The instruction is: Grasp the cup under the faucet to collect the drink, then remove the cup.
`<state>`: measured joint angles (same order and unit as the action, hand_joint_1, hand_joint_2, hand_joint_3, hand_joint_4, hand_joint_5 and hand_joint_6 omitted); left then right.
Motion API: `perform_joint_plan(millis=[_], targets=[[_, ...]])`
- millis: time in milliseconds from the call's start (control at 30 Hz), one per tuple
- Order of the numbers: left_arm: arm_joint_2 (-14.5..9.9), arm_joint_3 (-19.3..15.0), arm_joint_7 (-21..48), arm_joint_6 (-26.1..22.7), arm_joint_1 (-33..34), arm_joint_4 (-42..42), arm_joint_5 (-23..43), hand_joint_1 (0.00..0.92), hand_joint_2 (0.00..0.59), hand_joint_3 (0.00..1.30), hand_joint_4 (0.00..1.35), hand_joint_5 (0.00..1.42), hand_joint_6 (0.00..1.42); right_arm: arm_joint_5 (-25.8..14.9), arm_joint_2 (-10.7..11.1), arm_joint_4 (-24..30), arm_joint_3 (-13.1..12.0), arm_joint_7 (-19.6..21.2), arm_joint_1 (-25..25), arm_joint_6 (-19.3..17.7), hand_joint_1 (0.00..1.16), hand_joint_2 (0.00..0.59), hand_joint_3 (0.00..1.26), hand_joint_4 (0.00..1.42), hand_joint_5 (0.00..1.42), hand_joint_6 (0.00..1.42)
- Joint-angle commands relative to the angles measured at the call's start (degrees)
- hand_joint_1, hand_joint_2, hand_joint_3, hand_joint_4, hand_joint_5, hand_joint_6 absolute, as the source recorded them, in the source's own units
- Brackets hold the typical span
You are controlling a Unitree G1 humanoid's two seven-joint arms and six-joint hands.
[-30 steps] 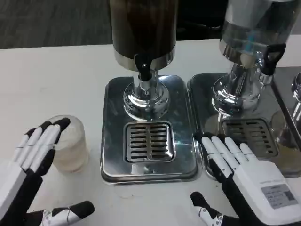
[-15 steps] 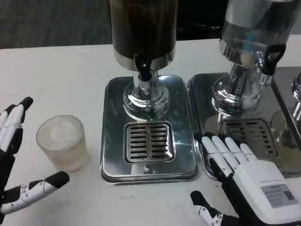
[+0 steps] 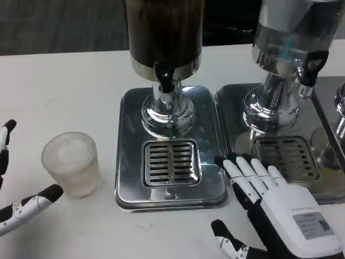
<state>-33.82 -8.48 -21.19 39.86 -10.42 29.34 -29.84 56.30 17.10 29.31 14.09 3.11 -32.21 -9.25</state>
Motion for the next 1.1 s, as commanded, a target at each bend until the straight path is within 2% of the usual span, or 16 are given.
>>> perform_joint_plan(millis=[33,200,600,1100], targets=[[-1.9,1.3,0.3,-0.6,1.2,1.9,-0.5,0.049,0.000,0.00,0.00,0.02,0.06,0.3,-0.5,0.4,0.2,0.8,0.6,0.4,0.56,0.452,0.06,0.00,0.00,0.00],[-2.8,2.7,0.6,-1.2,2.3,4.3,-0.5,0.110,0.003,0.00,0.00,0.05,0.09,0.3,-0.8,0.2,0.5,0.7,1.0,0.4,0.56,0.452,0.07,0.00,0.00,0.00],[-3.9,5.7,1.7,-0.1,7.4,13.3,0.8,0.113,0.001,0.00,0.00,0.06,0.11,0.2,-1.1,0.1,0.7,0.8,0.9,0.4,0.56,0.452,0.08,0.00,0.00,0.00],[-3.3,11.7,2.2,2.7,17.8,24.6,0.6,0.125,0.000,0.00,0.00,0.08,0.13,0.2,-1.5,0.6,0.6,1.1,0.2,0.9,0.56,0.452,0.10,0.00,0.00,0.00]])
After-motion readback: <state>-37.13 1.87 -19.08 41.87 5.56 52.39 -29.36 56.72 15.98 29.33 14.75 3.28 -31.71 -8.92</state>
